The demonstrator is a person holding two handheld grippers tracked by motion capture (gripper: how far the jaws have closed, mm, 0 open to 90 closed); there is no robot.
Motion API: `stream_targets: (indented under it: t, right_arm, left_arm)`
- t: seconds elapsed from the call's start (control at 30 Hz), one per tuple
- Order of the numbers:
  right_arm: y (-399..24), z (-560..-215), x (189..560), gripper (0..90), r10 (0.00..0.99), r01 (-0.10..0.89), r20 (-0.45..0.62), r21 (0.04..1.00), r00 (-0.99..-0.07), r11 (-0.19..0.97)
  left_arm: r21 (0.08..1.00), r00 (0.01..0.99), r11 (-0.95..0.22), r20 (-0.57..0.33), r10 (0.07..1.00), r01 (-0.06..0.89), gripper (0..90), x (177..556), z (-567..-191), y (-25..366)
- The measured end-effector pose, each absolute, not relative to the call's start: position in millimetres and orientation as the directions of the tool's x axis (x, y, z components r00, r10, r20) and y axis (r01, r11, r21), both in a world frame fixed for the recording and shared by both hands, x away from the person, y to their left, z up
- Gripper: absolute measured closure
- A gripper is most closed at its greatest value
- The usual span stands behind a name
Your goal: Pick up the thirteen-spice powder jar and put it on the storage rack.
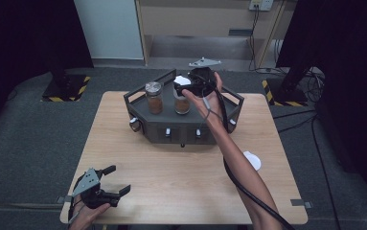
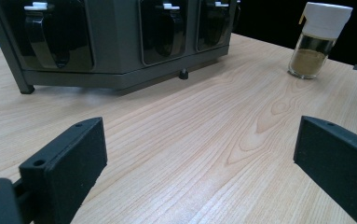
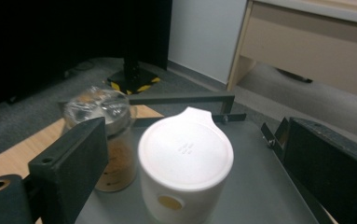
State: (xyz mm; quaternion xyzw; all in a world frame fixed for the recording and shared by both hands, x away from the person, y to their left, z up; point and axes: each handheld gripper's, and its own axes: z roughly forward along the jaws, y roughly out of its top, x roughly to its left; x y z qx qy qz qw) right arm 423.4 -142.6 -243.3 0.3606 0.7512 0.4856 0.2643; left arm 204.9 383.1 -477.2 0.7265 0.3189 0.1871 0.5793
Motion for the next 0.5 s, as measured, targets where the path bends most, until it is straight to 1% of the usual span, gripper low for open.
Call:
stream_targets:
  t: [0.2,0.5]
  right_arm:
    - [-168.3,-226.0,402.8,4.1,0.777,0.231,-0.064,0.937,-0.627,0.263]
    - [-193.1,-214.2,371.8,3.6,0.748,0.166,-0.116,0.942,-0.653,0.292]
  left_arm:
    - [0.961,0.728,-0.128,-0.096,0.679,0.247,1.3,205.3,-477.2,382.8]
    - [0.96,0.729,-0.131,-0.096,0.678,0.248,1.3,205.4,-476.8,382.3]
